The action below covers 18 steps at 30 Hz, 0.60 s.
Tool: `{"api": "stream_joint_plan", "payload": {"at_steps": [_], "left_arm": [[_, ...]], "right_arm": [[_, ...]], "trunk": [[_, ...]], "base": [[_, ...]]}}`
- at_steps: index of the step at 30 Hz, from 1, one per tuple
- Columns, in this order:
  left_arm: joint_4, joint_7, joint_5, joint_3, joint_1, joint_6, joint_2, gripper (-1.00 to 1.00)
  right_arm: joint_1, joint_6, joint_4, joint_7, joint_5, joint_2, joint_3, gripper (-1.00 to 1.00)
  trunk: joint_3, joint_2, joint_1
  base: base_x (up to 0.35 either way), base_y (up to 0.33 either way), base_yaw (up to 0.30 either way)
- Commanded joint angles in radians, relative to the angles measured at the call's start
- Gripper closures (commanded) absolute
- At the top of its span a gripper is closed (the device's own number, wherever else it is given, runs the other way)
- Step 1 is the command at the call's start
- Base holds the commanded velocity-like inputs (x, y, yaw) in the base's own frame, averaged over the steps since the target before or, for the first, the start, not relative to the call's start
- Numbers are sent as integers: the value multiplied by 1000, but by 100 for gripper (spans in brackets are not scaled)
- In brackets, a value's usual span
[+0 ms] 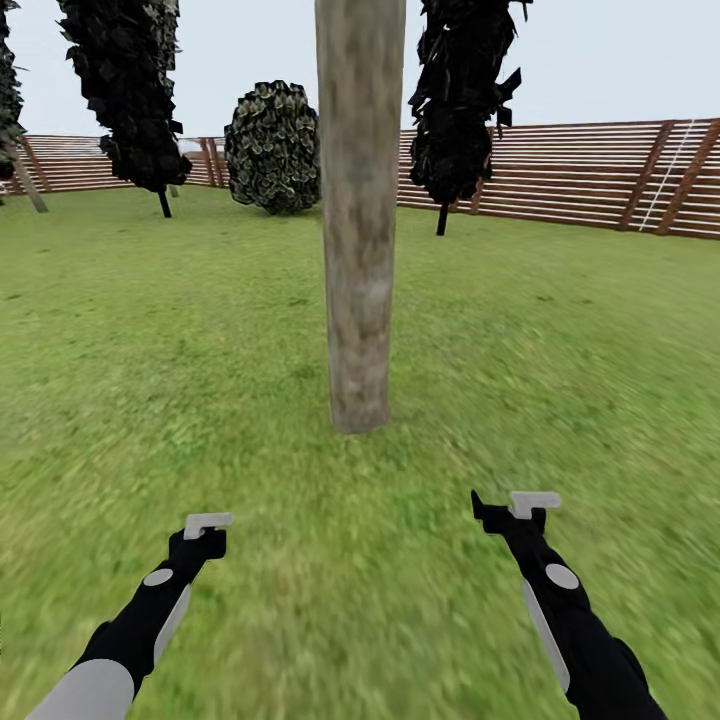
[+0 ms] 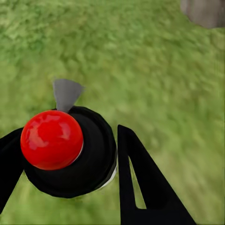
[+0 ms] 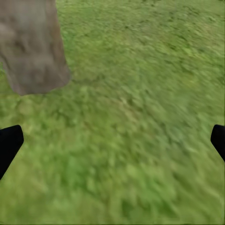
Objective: In the garden, pick up the pesticide atomizer on the floor and spray pesticide onto both trees until each tree trunk is fully covered.
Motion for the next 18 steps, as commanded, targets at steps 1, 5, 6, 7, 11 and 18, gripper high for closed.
{"api": "stream_joint_plan", "payload": {"at_steps": [1,5,6,7,11,18], "left_arm": [[0,0,0,0,0,0,0,100],[0,0,1,0,1,0,0,100],[0,0,1,0,1,0,0,100],[0,0,1,0,1,0,0,100],[0,0,0,0,3,0,0,100],[0,0,0,0,3,0,0,100]], "right_arm": [[0,0,0,-1,0,0,0,-100],[0,0,1,0,0,0,1,-100],[0,0,1,0,0,0,1,-100],[0,0,2,0,0,0,1,-100],[0,0,3,-1,0,0,1,-100],[0,0,3,0,0,0,1,-100]], "trunk": [[0,0,0],[0,0,0],[0,0,0],[0,0,0],[0,0,0],[0,0,0]], "base": [[339,2,107],[339,1,39],[339,0,9],[339,0,5],[339,0,2],[339,0,0]]}}
